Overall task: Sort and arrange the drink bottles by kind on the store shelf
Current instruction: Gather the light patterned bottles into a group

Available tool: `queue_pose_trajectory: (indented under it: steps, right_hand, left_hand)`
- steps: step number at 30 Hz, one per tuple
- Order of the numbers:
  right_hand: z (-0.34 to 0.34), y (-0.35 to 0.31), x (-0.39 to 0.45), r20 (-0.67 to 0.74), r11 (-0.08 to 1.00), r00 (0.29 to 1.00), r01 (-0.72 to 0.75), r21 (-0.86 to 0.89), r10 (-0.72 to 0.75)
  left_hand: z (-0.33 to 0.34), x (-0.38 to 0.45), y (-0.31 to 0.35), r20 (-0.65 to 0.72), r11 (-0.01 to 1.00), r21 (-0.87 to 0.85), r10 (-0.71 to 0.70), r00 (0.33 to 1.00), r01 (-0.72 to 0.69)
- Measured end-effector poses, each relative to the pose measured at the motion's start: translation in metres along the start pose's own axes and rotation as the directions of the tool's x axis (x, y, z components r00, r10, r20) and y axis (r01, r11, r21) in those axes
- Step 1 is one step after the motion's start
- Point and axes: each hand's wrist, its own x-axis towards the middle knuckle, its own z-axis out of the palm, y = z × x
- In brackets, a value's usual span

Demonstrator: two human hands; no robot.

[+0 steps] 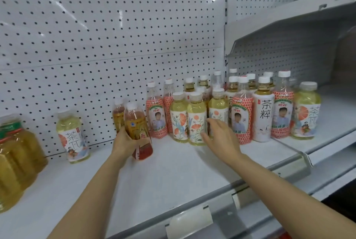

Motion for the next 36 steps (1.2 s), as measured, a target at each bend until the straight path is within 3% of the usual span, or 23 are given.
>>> queue_pose_trajectory:
  steps: [4,6,8,9,11,12,13,17,21,24,26,29,33,36]
  right_hand:
    - [0.006,0.000,0.011,-0.032,0.994,0.999,-0.001,0.110,0.004]
    - [0.009,-0.002,0.015,-0.041,0.983,0.999,-0.011,0.185,0.019]
    - [0.012,-0.005,0.021,-0.019,0.977,0.999,-0.035,0.212,0.040]
    - [0.014,-0.008,0.025,0.000,0.973,0.999,-0.052,0.223,0.053]
    - [0.018,-0.014,0.035,0.038,0.958,0.994,-0.106,0.268,0.099]
    - [0.020,-0.017,0.040,0.056,0.950,0.990,-0.141,0.278,0.131]
    - [0.022,-0.021,0.044,0.065,0.951,0.985,-0.170,0.260,0.159]
    - [0.033,-0.029,0.054,-0.033,0.963,0.967,-0.248,0.103,0.253]
    - [0.035,-0.028,0.059,-0.061,0.927,0.941,-0.316,0.204,0.334]
    - [0.033,-0.023,0.055,0.025,0.809,0.928,-0.338,0.481,0.373]
    - [0.026,-0.017,0.050,0.080,0.740,0.929,-0.337,0.582,0.361]
    - [0.012,-0.007,0.039,0.143,0.634,0.934,-0.329,0.699,0.327]
    - [0.006,0.003,0.023,0.188,0.514,0.929,-0.337,0.789,0.320]
    - [0.003,0.005,0.014,0.214,0.442,0.918,-0.354,0.825,0.334]
  left_hand:
    - [-0.004,0.002,0.002,0.014,1.000,-0.008,-0.029,0.999,0.029]
    - [0.003,-0.003,0.017,-0.176,0.999,-0.011,0.038,0.984,-0.041]
    - [0.012,-0.011,0.043,-0.446,0.976,0.103,0.217,0.868,-0.191]
    - [0.018,-0.015,0.058,-0.510,0.947,0.145,0.320,0.798,-0.287]
    - [0.033,-0.020,0.087,-0.519,0.872,0.229,0.485,0.704,-0.432]
    - [0.042,-0.022,0.099,-0.493,0.847,0.265,0.530,0.690,-0.461]
    - [0.052,-0.018,0.104,-0.454,0.836,0.271,0.548,0.702,-0.478]
    - [0.093,0.005,0.097,-0.210,0.894,0.235,0.429,0.879,-0.381]
    - [0.117,0.017,0.084,-0.089,0.969,0.173,0.194,0.977,-0.177]
    - [0.127,0.023,0.077,0.003,0.994,0.078,0.078,0.997,-0.078]
    - [0.131,0.027,0.069,0.062,0.993,0.109,0.044,0.997,-0.050]
    - [0.140,0.021,0.059,0.087,0.986,0.162,0.026,0.996,-0.040]
    - [0.149,0.020,0.051,0.039,0.993,0.102,0.054,0.998,-0.058]
    - [0.144,0.015,0.048,0.097,0.997,-0.066,0.033,0.995,-0.027]
